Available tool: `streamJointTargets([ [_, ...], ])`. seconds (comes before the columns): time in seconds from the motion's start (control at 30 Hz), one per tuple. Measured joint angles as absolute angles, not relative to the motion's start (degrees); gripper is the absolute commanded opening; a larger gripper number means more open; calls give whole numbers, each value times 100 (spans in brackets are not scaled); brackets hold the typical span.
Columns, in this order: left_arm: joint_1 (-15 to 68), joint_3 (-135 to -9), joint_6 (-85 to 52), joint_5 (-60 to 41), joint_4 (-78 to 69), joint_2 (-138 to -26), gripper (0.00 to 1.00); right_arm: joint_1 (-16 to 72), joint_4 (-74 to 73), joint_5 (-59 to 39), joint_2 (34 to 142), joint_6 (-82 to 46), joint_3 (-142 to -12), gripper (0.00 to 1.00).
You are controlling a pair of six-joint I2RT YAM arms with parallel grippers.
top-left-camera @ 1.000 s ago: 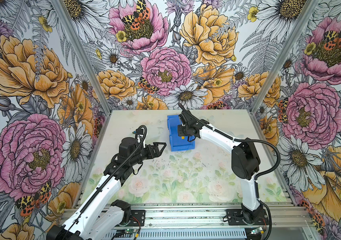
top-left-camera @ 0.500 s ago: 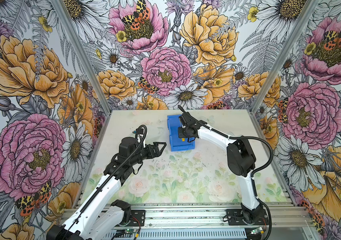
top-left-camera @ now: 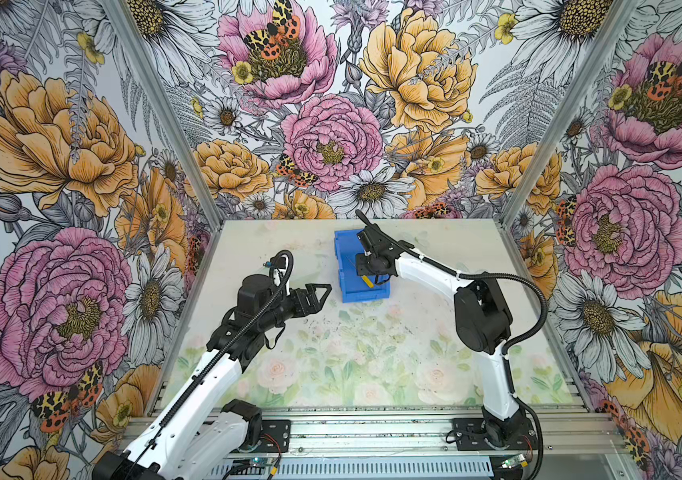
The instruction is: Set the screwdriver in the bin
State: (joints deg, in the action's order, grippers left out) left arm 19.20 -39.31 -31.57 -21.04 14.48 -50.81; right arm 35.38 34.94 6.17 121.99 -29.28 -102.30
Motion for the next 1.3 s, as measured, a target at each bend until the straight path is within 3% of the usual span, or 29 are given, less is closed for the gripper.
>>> streamJointTargets([
  [0.37,1605,-3933,-2840,-827,1874,-5092,99,3625,3393,1133,10228,-2694,-9198,81],
  [0.4,1553,-3933,-2818,-733,1887,-5113,99,3629,3387,1221,10025,-2689,-9030,86],
  [0.43,1507,-3933,-2799,-659,1905,-5127,99,3629,3376,1302,9824,-2707,-8864,99],
  [0.83,1181,-3739,-2630,440,2126,-5103,99,3267,3402,2600,7518,-2805,-6445,99],
  [1.1,871,-3155,-2438,1863,1837,-4982,99,2163,3188,3780,5894,-3354,-4528,99],
  [1.3,696,-2440,-1737,2519,762,-5039,99,1404,1990,3614,5564,-2329,-3411,99],
])
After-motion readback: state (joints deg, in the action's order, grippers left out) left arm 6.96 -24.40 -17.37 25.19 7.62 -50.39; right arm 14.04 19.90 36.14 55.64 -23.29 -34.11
